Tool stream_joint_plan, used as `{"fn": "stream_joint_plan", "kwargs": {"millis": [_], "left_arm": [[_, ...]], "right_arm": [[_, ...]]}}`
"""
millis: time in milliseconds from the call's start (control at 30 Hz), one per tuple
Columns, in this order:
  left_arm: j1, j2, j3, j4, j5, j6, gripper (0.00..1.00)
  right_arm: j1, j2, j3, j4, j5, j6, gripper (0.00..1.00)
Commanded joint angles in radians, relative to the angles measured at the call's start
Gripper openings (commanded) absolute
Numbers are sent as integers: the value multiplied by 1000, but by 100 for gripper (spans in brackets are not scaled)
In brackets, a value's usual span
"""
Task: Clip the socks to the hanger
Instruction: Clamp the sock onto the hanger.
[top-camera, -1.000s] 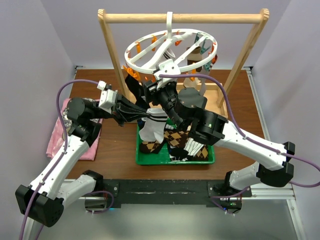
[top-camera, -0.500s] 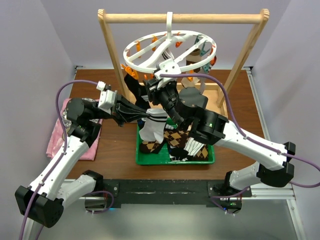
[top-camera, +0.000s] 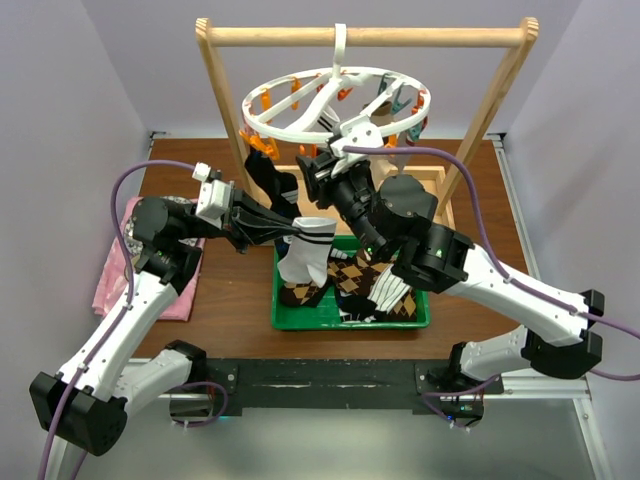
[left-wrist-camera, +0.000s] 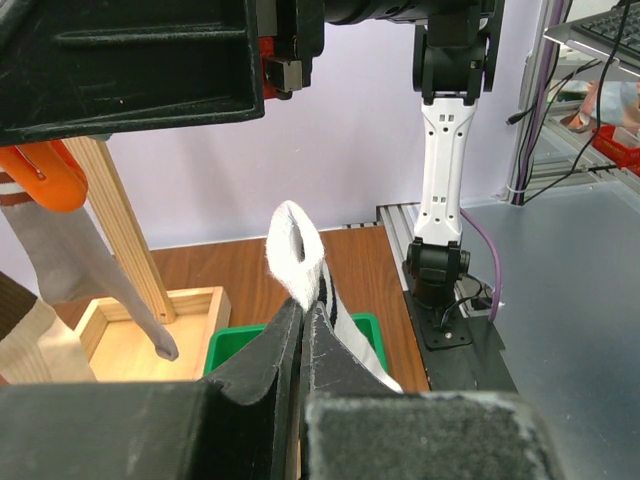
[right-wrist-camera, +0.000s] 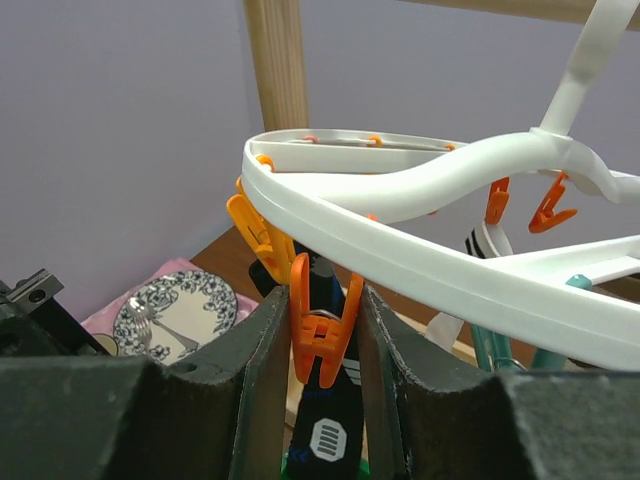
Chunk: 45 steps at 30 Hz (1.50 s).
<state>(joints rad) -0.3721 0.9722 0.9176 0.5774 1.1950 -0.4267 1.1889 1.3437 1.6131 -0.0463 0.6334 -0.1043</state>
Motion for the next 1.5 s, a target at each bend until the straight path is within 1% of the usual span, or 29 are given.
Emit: {"fn": "stream_joint_plan", "kwargs": {"millis": [0, 67, 100, 167, 267, 300, 367, 433, 500, 533, 567, 600, 633, 667, 800, 967, 1067, 1467], "left_arm": [[9, -17, -8, 6, -43, 31, 0], [15, -7, 6, -17, -64, 61, 0], [16, -4, 15, -31, -89, 74, 0], [19, 13, 43, -80, -109, 113, 0], [22, 31, 70, -123, -179, 158, 0], [27, 40, 81, -128, -213, 157, 0], [45, 75, 104, -105, -219, 108, 0], [56, 121, 121, -44, -183, 65, 0], [71, 154, 138, -2, -143, -27, 0], [76, 184, 147, 81, -123, -70, 0], [85, 198, 158, 110, -103, -127, 0], [87, 213, 174, 116, -60, -142, 0], [87, 242, 197, 159, -39, -167, 0], [91, 255, 208, 180, -17, -222, 0], [99, 307, 269, 284, 87, -336, 0], [101, 310, 285, 317, 161, -374, 0], [101, 298, 277, 326, 178, -382, 0], [99, 296, 279, 323, 147, -373, 0]], "right_arm": [[-9, -34, -1, 36, -44, 34, 22], [-14, -40, 4, 25, -64, 54, 19], [-18, -52, 1, 20, -67, 61, 15], [-34, -67, -5, 14, -89, 98, 12], [-71, -90, -18, 0, -152, 170, 12], [-81, -95, -21, -9, -178, 190, 12], [-94, -101, -24, -18, -193, 207, 12], [-98, -109, -33, -21, -224, 229, 12], [-106, -113, -42, -24, -241, 241, 12], [-109, -113, -45, -24, -254, 242, 12], [-109, -121, -50, -23, -262, 244, 11], [-112, -124, -62, -15, -270, 247, 11], [-112, -126, -68, -13, -287, 247, 12], [-117, -129, -71, -12, -293, 247, 12], [-124, -123, -78, -12, -342, 252, 11], [-133, -117, -84, -6, -382, 253, 11], [-140, -112, -79, -9, -405, 258, 11], [-149, -107, -90, 2, -460, 293, 10]]}}
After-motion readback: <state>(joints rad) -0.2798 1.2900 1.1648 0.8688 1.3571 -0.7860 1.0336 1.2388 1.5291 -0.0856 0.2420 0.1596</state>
